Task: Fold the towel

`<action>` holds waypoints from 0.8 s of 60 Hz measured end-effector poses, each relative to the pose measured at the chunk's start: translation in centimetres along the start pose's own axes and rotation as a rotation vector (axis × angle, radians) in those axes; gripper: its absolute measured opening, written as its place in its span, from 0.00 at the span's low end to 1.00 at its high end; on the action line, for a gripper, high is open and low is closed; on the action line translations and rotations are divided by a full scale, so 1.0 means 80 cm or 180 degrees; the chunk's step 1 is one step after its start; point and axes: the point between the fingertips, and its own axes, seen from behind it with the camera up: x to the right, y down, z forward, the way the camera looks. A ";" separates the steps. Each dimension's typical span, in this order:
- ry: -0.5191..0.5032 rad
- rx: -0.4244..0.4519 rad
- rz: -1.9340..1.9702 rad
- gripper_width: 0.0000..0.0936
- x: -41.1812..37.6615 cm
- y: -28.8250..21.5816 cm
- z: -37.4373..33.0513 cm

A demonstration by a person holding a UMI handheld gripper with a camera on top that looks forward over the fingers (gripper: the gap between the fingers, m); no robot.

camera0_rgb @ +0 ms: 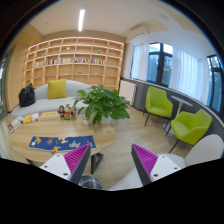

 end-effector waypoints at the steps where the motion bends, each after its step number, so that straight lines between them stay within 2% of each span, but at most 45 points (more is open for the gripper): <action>1: 0.0005 -0.0006 -0.0004 0.91 0.001 0.001 0.000; 13: -0.0004 -0.0114 -0.0086 0.91 -0.017 0.023 0.005; 20: -0.0121 -0.0250 -0.0162 0.90 -0.059 0.060 0.009; 27: -0.0391 -0.0432 -0.0250 0.90 -0.130 0.105 0.015; 36: -0.0862 -0.0617 -0.0374 0.91 -0.272 0.157 0.026; 48: -0.1462 -0.0754 -0.0341 0.91 -0.473 0.181 0.047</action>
